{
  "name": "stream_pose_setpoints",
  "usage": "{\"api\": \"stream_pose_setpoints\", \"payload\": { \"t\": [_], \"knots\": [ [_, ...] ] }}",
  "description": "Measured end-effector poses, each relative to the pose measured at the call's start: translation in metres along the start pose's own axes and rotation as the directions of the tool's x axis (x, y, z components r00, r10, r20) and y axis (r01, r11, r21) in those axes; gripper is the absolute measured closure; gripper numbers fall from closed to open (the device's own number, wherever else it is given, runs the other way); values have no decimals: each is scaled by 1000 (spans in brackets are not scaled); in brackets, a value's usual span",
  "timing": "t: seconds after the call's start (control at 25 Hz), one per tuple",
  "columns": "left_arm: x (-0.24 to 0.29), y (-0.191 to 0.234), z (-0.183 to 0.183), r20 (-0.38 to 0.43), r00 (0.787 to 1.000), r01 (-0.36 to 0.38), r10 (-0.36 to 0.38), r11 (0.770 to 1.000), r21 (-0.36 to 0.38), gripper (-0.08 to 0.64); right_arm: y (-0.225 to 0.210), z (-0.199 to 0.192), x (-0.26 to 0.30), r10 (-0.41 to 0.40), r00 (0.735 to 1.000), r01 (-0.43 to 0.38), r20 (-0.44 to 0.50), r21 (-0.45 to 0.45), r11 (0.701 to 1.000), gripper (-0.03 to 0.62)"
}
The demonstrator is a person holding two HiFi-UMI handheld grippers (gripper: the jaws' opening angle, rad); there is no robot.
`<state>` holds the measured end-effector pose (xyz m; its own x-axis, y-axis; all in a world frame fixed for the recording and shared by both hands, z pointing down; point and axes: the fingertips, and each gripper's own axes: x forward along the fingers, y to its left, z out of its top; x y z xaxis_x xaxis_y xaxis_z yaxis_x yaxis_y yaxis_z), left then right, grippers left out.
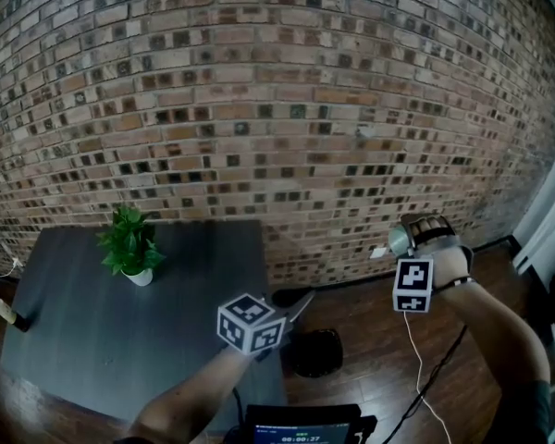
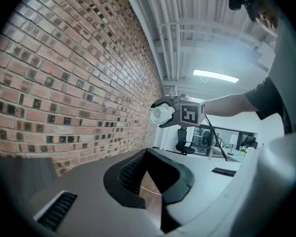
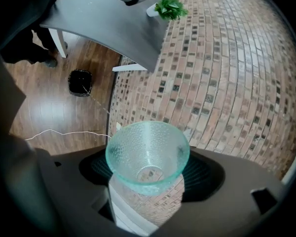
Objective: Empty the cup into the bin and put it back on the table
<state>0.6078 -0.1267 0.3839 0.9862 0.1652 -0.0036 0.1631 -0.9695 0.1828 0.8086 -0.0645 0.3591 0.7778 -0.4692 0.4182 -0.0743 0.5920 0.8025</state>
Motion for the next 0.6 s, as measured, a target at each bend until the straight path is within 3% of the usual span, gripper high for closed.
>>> {"api": "stream_pose_setpoints", "payload": {
  "t": [0.4, 0.6],
  "knots": [
    [-3, -4, -1, -1, 1000, 3, -3, 1000, -15, 569, 1, 3, -5, 37, 999, -38, 19, 99, 994, 196],
    [-3, -4, 4, 6, 1000, -4, 4, 1000, 5, 569, 0, 5, -5, 79, 994, -96, 78, 255, 962, 195]
  ]
}}
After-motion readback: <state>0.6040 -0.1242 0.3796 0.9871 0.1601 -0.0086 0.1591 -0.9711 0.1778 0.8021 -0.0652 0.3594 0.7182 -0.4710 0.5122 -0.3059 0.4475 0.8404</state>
